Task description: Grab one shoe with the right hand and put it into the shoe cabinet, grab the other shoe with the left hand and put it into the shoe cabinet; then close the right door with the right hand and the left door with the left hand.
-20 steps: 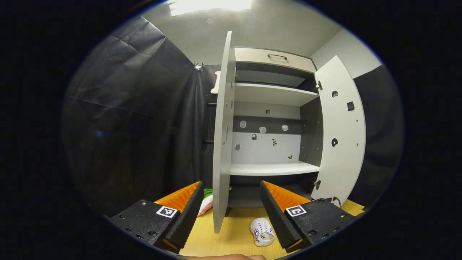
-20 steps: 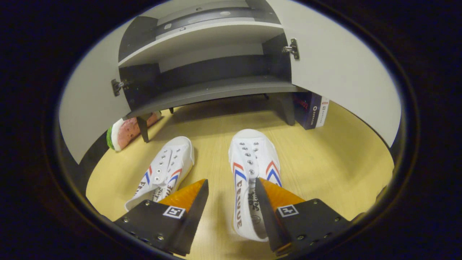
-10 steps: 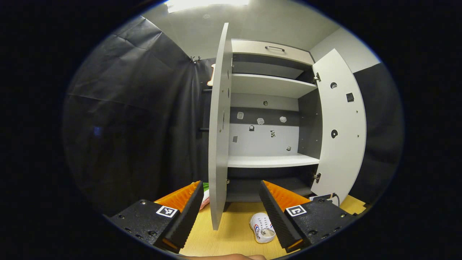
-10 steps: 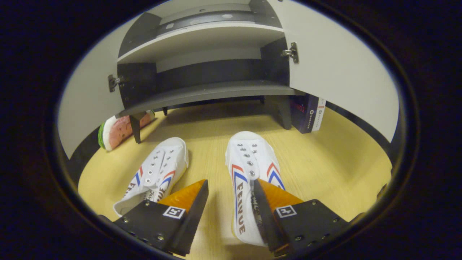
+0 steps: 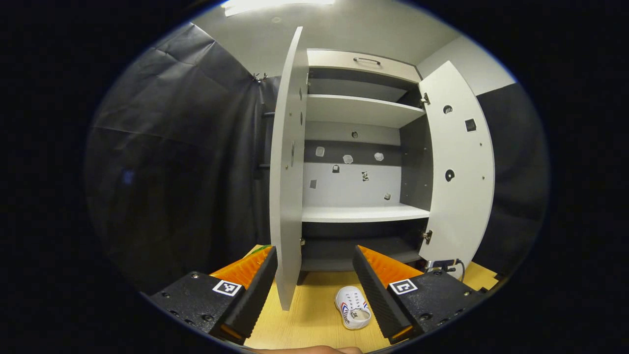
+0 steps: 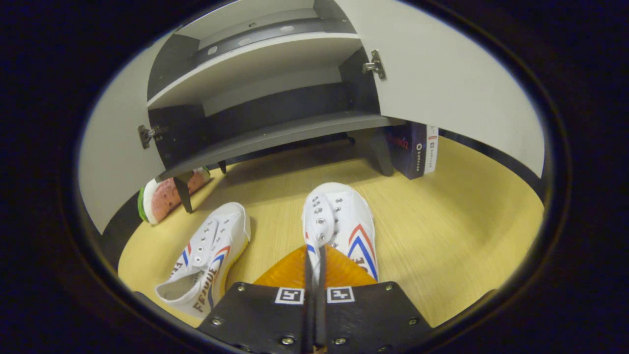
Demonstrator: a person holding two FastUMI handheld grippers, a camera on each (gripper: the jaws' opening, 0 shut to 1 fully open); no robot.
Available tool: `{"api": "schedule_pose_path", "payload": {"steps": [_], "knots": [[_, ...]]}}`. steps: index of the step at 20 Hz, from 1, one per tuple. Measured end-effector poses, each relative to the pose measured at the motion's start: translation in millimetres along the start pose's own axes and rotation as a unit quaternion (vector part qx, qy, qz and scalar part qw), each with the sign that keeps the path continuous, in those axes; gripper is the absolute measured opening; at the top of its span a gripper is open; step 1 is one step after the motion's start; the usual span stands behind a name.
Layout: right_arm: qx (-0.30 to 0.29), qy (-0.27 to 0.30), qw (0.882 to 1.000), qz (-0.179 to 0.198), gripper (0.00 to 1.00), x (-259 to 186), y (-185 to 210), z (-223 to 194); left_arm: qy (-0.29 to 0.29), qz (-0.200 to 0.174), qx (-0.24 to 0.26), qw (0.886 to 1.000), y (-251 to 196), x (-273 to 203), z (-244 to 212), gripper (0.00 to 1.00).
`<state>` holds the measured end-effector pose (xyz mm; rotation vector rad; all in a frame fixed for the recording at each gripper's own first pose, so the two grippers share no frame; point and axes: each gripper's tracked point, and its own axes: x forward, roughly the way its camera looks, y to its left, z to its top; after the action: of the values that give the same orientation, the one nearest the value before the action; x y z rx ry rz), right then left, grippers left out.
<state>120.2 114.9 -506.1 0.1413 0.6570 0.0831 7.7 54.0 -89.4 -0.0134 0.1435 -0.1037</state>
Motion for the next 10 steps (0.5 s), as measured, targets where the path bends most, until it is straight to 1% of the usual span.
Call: {"api": "schedule_pose_path", "payload": {"steps": [1, 4, 7, 10], "knots": [[0.011, -0.011, 1.000, 0.000, 0.01, -2.2, -3.1, 2.7, -0.001, 0.000, 0.003, 1.000, 0.1, -0.9, -0.7, 0.94], [0.030, -0.028, 0.999, 0.017, 0.01, -14.4, -7.9, 5.9, -0.015, 0.005, 0.012, 1.000, 1.5, -5.4, 2.3, 0.94], [0.024, -0.038, 0.999, 0.023, 0.01, -30.9, -9.6, 5.5, -0.024, 0.008, 0.016, 1.000, 1.5, -11.4, 3.0, 0.94], [0.017, -0.056, 0.997, 0.044, 0.01, -54.5, 0.1, 19.2, -0.017, 0.006, 0.005, 1.000, 0.9, -13.6, -5.2, 0.93]]}}
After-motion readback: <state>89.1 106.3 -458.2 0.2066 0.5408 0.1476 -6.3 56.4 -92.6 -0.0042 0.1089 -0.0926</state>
